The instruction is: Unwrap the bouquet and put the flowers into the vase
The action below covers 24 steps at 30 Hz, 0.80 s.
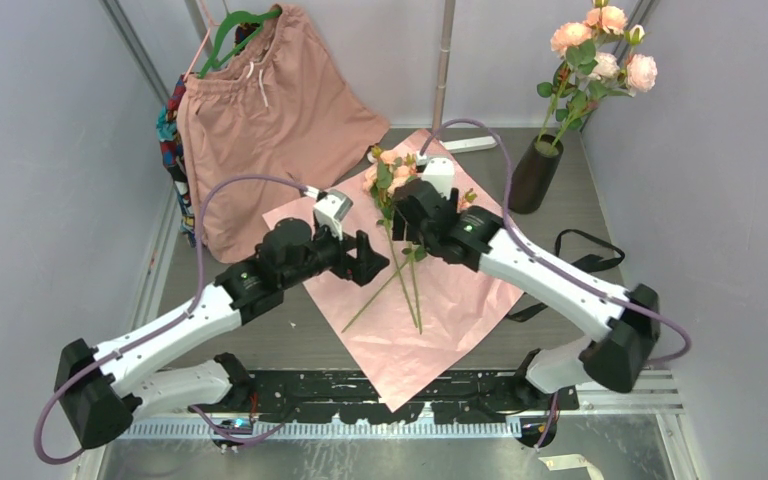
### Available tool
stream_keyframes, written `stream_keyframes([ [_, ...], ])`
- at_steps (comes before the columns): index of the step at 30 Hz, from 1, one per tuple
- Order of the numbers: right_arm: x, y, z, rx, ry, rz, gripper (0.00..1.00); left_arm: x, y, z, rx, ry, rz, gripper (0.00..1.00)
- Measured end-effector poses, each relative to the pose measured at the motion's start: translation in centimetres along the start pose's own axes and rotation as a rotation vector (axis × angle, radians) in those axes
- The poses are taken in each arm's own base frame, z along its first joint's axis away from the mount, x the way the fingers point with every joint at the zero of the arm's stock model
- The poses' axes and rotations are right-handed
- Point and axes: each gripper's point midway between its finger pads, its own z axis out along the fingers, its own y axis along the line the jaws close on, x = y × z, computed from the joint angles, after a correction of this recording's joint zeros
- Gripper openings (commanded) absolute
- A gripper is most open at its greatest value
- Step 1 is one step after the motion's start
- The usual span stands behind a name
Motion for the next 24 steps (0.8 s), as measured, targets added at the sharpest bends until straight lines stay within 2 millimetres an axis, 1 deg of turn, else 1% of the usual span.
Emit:
stream_keyframes([
  [1, 0.7, 0.0, 0.9, 0.021, 0.017, -0.003, 0.68, 0.3, 0.1, -0.3, -0.007, 0.002, -0.012, 0.98],
  [3, 2.6, 0.4, 3.4, 0.058, 0.066, 0.003, 0.63, 0.5, 0.5, -1.6, -0.031, -0.008, -0.027, 1.0],
  [5, 3.9, 0.9, 5.2, 0.075, 0.098, 0.02, 0.6, 0.1, 0.8, -3.0, -0.051, -0.042, -0.038, 1.0],
  [7, 4.8, 1.4, 6.8, 0.089, 0.113, 0.052, 0.58, -0.6, 1.1, -4.7, -0.072, -0.09, -0.048, 1.0],
  [9, 5.5, 1.7, 8.4, 0.107, 0.122, 0.088, 0.58, -1.2, 1.4, -6.1, -0.092, -0.133, -0.056, 1.0],
  [11, 6.4, 1.9, 9.8, 0.128, 0.137, 0.115, 0.6, -1.5, 1.9, -7.4, -0.121, -0.167, -0.072, 1.0],
  [14, 7.8, 2.3, 12.0, 0.155, 0.156, 0.162, 0.61, -1.6, 2.6, -8.7, -0.162, -0.196, -0.088, 1.0],
  [18, 9.5, 2.5, 13.6, 0.188, 0.178, 0.212, 0.58, -1.1, 3.4, -9.6, -0.201, -0.201, -0.111, 1.0],
  [20, 9.8, 2.5, 13.9, 0.196, 0.177, 0.239, 0.58, -0.8, 3.6, -9.9, -0.21, -0.195, -0.114, 1.0],
  [24, 9.4, 2.7, 14.0, 0.211, 0.15, 0.295, 0.59, -0.3, 3.8, -10.1, -0.219, -0.183, -0.124, 1.0],
])
